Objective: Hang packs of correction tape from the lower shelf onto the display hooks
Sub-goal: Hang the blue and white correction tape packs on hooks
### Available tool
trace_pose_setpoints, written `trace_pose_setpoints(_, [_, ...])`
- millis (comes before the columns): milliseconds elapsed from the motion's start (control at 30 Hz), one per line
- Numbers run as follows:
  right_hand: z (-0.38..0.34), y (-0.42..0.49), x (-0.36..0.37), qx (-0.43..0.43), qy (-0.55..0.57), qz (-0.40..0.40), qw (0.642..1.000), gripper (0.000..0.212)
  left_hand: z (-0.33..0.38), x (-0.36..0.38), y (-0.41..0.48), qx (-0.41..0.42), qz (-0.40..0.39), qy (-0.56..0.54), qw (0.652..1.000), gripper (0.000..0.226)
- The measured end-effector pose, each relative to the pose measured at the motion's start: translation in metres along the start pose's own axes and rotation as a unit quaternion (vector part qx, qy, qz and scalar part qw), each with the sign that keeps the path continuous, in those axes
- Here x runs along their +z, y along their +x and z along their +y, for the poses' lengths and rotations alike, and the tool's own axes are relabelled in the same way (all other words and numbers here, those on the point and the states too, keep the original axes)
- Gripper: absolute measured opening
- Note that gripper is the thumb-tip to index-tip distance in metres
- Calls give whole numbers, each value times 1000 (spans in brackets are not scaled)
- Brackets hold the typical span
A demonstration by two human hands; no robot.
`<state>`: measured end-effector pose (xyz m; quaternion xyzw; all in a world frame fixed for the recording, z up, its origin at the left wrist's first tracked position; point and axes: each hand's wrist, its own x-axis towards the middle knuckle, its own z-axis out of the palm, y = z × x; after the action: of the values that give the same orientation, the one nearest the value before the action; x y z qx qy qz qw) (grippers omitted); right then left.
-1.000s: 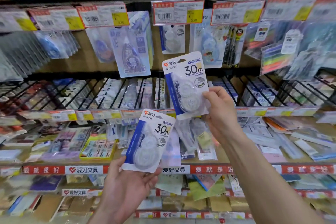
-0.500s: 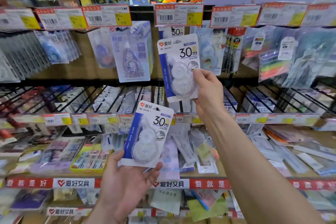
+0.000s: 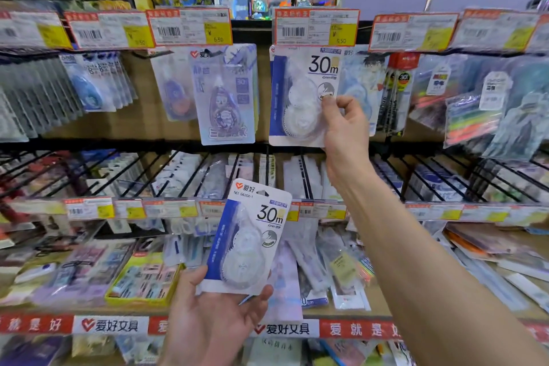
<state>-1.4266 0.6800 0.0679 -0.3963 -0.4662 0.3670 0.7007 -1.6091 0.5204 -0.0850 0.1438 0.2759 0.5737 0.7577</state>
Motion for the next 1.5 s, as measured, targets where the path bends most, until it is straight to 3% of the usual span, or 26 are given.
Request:
trace_pose_setpoints(100, [-4, -4, 0, -28, -21, -8, 999, 16, 1, -1, 3, -12, 4, 8, 1000, 88])
trace_pose_setpoints(267, [-3, -6, 3, -48, -32, -12, 998, 16, -1, 3, 11, -8, -9, -17, 1000, 71])
trace_pose_setpoints(500, [5, -8, -1, -63, -20, 15, 998, 18, -3, 5, 19, 2, -7, -13, 1000, 66])
trace_pose_setpoints(933, [4, -9, -1, -77, -64, -16, 995, 14, -5, -2, 19, 5, -5, -18, 1000, 70])
trace_pose_setpoints(1500, [6, -5, 10, -77, -19, -33, 996, 15, -9, -7, 27, -6, -23, -27, 999, 68])
